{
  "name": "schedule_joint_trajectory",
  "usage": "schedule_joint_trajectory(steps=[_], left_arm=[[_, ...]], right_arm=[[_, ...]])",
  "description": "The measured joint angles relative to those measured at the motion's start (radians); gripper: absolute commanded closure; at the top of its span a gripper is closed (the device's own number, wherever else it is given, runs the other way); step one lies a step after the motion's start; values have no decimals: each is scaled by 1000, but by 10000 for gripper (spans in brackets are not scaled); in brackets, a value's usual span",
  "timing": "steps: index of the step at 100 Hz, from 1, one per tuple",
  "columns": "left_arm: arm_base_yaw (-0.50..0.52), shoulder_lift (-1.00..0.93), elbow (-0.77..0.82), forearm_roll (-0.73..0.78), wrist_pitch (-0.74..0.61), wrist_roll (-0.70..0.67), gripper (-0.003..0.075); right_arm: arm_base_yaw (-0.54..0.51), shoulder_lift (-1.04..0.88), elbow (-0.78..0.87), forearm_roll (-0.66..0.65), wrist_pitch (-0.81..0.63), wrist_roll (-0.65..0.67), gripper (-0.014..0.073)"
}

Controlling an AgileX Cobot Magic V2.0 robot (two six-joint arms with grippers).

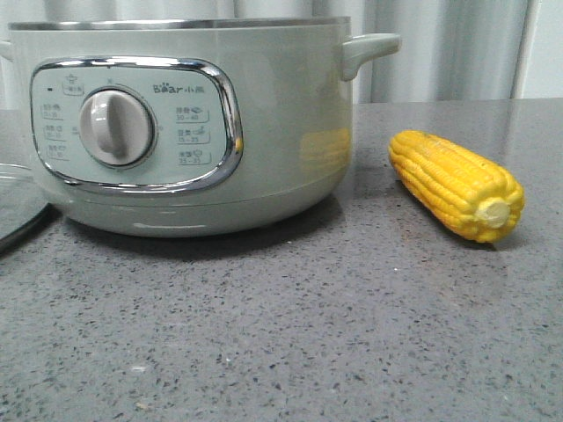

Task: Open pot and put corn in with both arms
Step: 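Lower the right gripper onto the yellow corn cob and grasp it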

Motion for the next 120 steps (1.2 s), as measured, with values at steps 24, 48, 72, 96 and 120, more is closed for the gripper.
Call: schedule_joint_trajectory(steps=[24,48,72,96,120], left_arm=[[0,-166,-24,4,31,0,332],[0,-357,-26,4,41,0,332],[0,-445,-66,4,143,0,332],[0,-449,-75,6,161,0,332],[0,-449,-75,6,163,2,332]], right_arm=[[86,180,-180,6,180,-31,333],[157,441,-426,97,327,-33,311],[194,733,-654,149,455,-33,209],[197,987,-760,229,545,-33,209],[203,1106,-778,270,569,-33,211]])
